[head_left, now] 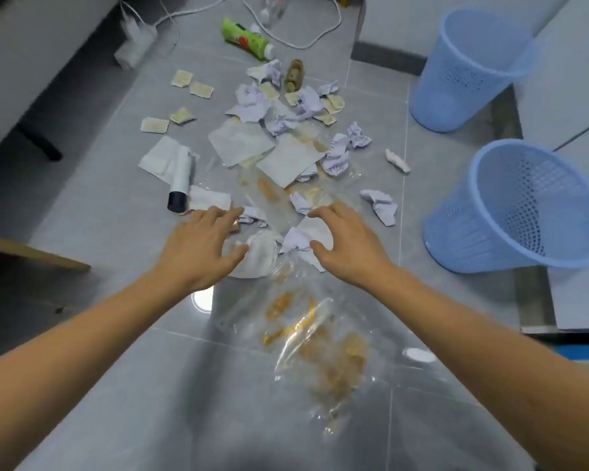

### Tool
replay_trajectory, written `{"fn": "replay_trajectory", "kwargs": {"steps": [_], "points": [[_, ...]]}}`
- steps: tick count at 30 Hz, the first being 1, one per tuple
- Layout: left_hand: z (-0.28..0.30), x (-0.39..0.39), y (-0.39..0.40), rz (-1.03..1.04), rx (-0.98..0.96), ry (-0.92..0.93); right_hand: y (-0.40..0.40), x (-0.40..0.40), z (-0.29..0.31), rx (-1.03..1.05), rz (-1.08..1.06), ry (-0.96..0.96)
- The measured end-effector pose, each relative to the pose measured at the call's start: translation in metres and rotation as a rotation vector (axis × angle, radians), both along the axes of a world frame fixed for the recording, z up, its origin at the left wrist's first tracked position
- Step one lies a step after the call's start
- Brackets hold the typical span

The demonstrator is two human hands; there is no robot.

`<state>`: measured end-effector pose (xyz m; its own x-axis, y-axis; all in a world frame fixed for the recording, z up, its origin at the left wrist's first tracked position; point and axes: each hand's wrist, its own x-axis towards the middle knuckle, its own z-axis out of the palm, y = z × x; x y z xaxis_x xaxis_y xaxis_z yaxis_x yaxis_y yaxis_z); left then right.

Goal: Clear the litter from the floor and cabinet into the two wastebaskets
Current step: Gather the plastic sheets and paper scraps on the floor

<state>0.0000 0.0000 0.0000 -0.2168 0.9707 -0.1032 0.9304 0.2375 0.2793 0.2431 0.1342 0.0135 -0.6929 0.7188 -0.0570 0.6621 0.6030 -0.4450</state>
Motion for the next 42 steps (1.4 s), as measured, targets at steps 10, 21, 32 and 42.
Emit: {"fn": "replay_trajectory", "kwargs": {"steps": [10,21,32,42], "points": [[-0.094,0.009,0.007,-0.213,-0.226,0.076,0.008,-0.026,-0.089,-0.081,0.040,-0.188],[-0.105,0.009,0.010,-0.143,-0.177,0.066,0.020,-0.038,-0.114,-0.317,-0.226,-0.226],[-0.090,0.015,0.009,-0.124,-0.045,0.060,0.025,-0.042,-0.121,-0.309,-0.399,-0.102],[-0.005,0.015,0.055,-0.155,0.180,0.058,0.051,-0.027,-0.029,-0.039,-0.409,0.170]]}}
